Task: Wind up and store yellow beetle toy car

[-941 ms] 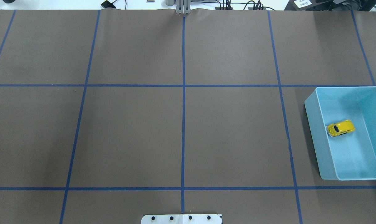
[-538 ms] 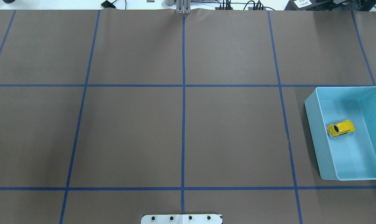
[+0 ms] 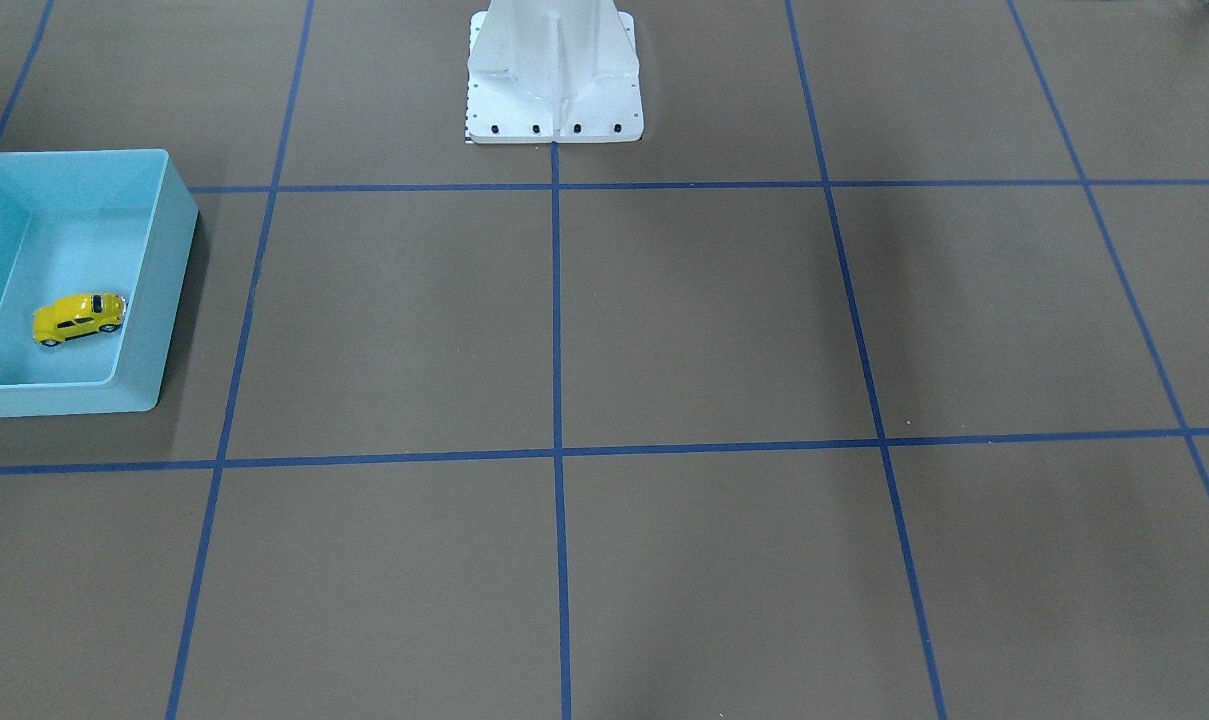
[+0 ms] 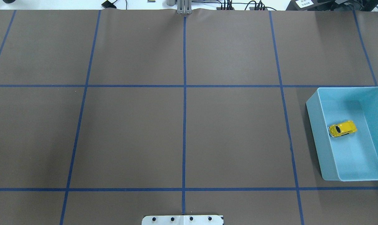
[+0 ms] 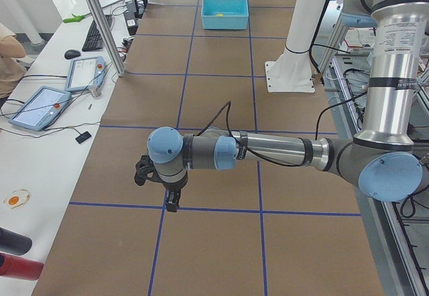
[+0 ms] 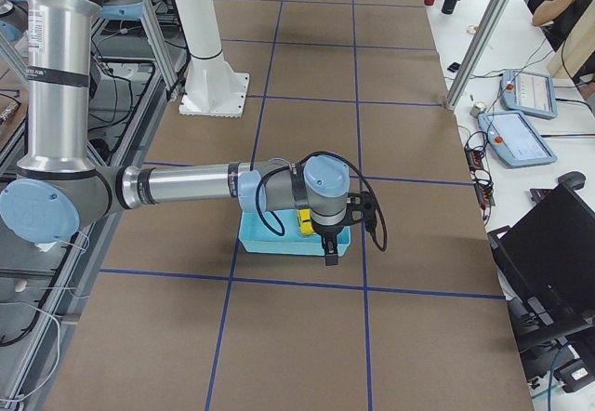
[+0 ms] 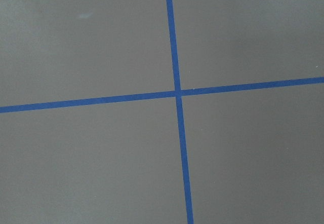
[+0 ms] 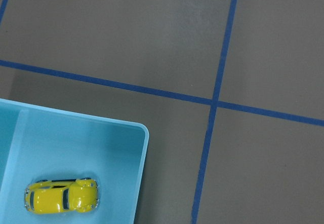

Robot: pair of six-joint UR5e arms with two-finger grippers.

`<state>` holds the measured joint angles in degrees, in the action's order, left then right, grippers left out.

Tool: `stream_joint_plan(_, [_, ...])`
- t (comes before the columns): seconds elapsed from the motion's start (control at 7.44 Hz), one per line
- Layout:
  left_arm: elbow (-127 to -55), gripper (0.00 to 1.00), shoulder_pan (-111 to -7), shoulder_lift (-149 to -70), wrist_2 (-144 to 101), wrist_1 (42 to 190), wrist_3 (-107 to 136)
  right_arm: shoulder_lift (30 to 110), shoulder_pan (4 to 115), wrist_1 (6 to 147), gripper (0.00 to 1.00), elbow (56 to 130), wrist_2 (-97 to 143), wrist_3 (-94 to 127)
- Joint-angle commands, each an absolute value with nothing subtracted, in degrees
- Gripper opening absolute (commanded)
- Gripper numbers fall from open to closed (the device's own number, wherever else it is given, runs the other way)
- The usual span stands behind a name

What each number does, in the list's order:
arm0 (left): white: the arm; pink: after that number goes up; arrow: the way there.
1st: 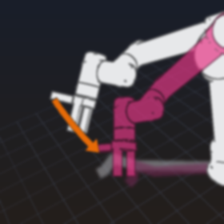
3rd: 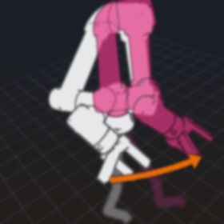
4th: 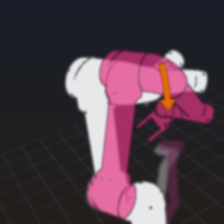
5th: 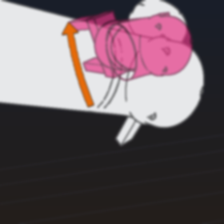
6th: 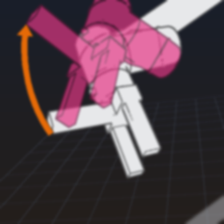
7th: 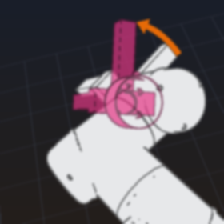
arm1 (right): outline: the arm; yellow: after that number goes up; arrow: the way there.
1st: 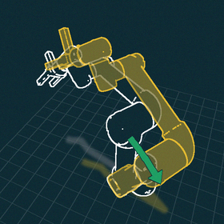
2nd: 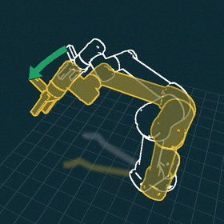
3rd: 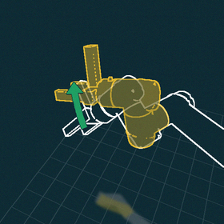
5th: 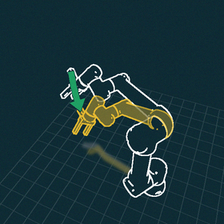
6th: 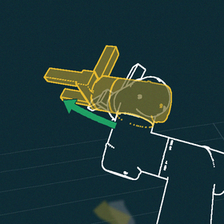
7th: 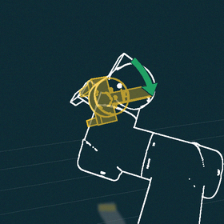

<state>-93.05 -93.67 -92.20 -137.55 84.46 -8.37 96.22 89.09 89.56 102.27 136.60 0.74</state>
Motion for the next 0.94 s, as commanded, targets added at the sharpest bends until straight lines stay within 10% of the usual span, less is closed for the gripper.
stream_joint_plan(0.0, [-93.1,1.00,-93.7,-92.2,-137.5,84.5,-8.4,96.3,89.1,90.9,1.00,101.7,135.5,4.0])
stream_joint_plan(0.81, [-93.2,1.00,-93.6,-92.2,-137.5,84.5,-8.4,96.2,89.1,90.8,1.00,101.7,135.9,4.0])
